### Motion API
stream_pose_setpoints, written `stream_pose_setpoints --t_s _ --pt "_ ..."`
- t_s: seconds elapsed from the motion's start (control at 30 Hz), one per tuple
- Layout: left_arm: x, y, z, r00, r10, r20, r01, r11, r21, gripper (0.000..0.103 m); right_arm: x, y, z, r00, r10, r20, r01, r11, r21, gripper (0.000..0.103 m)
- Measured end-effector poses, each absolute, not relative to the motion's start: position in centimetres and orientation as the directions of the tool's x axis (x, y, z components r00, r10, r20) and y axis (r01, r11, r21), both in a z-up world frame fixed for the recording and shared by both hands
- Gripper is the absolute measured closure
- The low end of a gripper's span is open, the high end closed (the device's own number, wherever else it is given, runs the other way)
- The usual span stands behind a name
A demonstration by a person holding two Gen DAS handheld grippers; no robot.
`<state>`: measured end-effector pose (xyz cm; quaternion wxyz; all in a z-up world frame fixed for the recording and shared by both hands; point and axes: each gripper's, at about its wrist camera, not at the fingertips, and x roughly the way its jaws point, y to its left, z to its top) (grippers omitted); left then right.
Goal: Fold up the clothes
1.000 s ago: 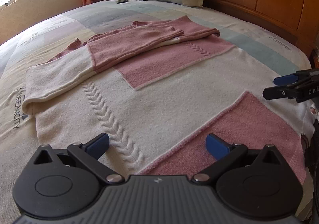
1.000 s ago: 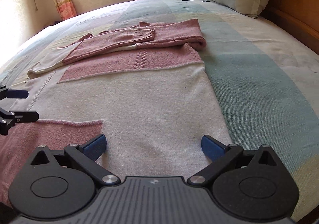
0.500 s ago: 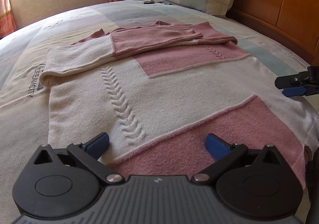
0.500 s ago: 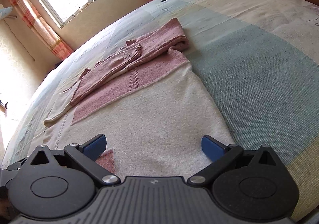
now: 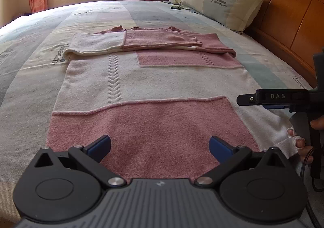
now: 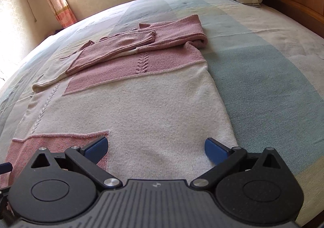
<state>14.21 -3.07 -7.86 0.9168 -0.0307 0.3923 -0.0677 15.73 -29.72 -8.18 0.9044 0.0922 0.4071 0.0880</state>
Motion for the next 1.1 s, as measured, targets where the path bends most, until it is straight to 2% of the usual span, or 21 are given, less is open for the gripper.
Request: stream_pose_setpoints --t_s 0.13,0.2,0.23,0.4,0.53,0.63,0.77,0.83,0.93,1.1 --pt "14.4 -4.9 -7.7 0.691 -0.177 -0.701 0.125 0.984 -0.125 0.001 15.6 -30.2 -8.2 0.655 0.253 -0.711 -0.093 0.962 0.257 0.000" --pt "14.6 -4.7 -9.0 0.664 -0.156 -0.731 0.073 0.987 -0.144 0.001 15.5 -30.7 -8.3 0.659 0.277 -0.699 -0.101 0.954 0.282 0.000" --pt "13.6 -4.6 -9.0 0.683 -0.163 -0.712 0.078 0.986 -0.150 0.001 15.4 -31.0 -8.3 0.659 0.288 -0.695 -0.106 0.950 0.294 0.000" --pt "13.6 -3.5 -7.5 0.647 -0.238 -0.724 0.176 0.971 -0.161 0.001 15.0 -32.0 -8.2 0.654 0.331 -0.680 -0.119 0.933 0.340 0.000" --pt "16.3 0.7 -6.7 0.717 -0.204 -0.667 0.053 0.969 -0.240 0.001 15.0 -32.0 -8.2 0.659 0.332 -0.675 -0.108 0.930 0.352 0.000" --pt "18.4 4.2 -8.8 0.673 -0.251 -0.696 -0.058 0.920 -0.387 0.001 15.0 -31.3 -8.3 0.658 0.307 -0.687 -0.119 0.944 0.308 0.000" --pt "18.7 7.0 -7.7 0.712 -0.111 -0.693 -0.175 0.928 -0.329 0.001 14.9 -30.2 -8.4 0.657 0.267 -0.705 -0.144 0.962 0.230 0.000" --pt "18.3 8.2 -6.9 0.733 -0.134 -0.667 -0.195 0.898 -0.395 0.001 14.8 -29.9 -8.5 0.658 0.253 -0.709 -0.157 0.967 0.200 0.000" --pt "17.4 7.5 -6.1 0.738 -0.232 -0.634 -0.119 0.880 -0.461 0.001 14.7 -29.5 -8.6 0.658 0.237 -0.715 -0.168 0.972 0.167 0.000" --pt "15.8 3.2 -7.8 0.675 -0.349 -0.650 0.022 0.890 -0.455 0.001 14.7 -28.8 -8.7 0.662 0.204 -0.721 -0.178 0.978 0.113 0.000"
